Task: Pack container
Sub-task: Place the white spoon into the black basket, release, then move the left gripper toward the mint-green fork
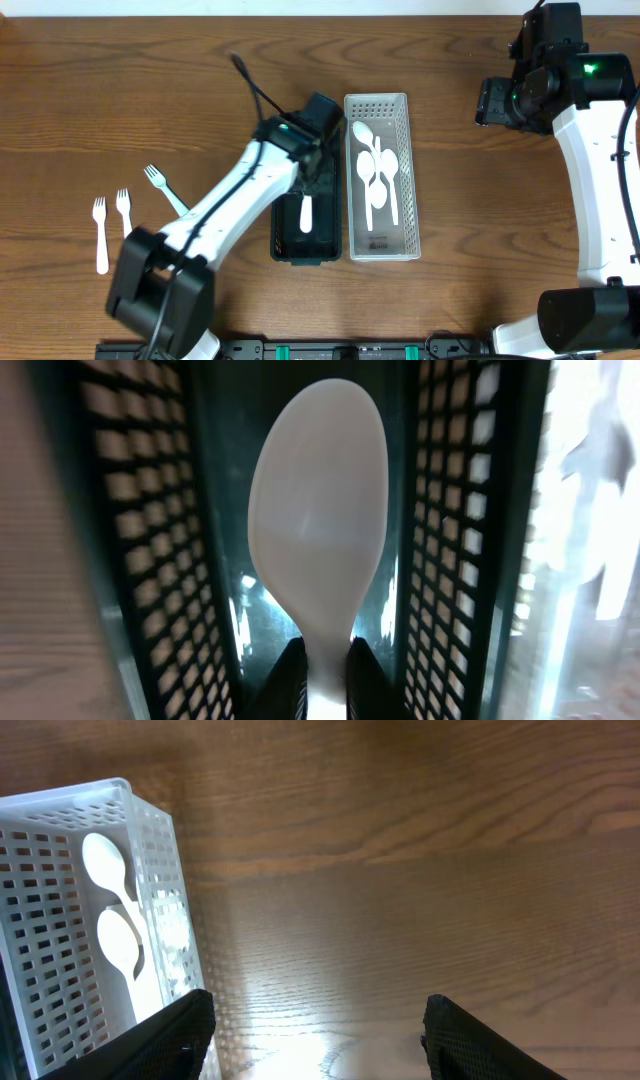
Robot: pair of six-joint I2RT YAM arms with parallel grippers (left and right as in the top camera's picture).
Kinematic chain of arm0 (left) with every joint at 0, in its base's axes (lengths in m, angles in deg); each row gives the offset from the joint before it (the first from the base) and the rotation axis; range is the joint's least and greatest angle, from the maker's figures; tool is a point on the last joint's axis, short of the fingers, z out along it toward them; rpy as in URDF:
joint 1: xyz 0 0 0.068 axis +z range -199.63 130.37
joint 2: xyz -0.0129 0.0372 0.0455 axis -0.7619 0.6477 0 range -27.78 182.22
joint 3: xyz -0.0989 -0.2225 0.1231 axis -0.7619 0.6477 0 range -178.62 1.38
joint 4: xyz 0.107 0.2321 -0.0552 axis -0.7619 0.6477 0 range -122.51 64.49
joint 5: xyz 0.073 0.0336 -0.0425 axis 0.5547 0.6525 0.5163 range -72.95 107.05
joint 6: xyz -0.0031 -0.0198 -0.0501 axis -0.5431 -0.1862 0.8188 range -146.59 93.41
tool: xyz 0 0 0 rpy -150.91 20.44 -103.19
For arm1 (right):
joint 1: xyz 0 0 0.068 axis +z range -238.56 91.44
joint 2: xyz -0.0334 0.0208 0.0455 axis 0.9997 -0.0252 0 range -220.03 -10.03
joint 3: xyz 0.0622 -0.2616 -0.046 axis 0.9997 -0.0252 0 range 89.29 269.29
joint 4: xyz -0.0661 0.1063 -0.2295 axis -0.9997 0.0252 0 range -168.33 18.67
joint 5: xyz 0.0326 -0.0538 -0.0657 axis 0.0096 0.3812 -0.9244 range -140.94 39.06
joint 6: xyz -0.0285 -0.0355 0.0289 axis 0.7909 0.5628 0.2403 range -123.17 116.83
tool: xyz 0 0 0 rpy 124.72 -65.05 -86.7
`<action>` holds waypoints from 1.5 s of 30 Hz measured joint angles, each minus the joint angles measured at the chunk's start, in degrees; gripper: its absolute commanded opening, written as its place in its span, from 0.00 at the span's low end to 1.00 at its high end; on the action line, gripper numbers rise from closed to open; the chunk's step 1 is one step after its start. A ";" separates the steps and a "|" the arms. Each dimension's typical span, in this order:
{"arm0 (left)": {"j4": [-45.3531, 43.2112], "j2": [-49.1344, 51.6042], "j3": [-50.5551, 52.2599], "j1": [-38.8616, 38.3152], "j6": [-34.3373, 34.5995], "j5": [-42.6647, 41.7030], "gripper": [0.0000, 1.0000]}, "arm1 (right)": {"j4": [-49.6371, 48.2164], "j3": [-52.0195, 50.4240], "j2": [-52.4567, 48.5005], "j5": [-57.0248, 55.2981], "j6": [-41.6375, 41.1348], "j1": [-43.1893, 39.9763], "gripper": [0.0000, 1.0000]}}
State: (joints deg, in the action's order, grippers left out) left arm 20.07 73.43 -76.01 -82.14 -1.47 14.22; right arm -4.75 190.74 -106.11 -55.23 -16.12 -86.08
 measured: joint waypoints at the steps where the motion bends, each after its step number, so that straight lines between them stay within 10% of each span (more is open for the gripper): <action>1: -0.07 0.74 0.13 -0.31 -0.09 -0.02 0.17 | 0.04 0.00 0.00 0.00 0.00 0.00 0.71; 6: -0.13 1.29 0.22 -0.13 -1.81 0.00 0.45 | 0.09 0.00 0.00 0.00 0.00 0.00 0.70; 18: 3.65 -10.08 -5.25 7.02 -5.84 6.16 0.62 | 0.31 0.00 0.00 -0.02 0.83 0.00 0.71; 26: 7.02 -21.18 -6.80 28.11 -6.12 9.73 0.70 | 0.37 0.00 0.00 -0.02 1.07 0.00 0.72; 45: 6.03 2.14 -1.77 49.35 -6.08 1.25 0.76 | 0.85 0.00 0.00 -0.02 1.27 0.00 0.73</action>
State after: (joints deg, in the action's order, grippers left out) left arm 26.10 75.57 -77.78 -32.79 -7.55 15.46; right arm -3.90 190.74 -106.11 -55.26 -14.85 -86.08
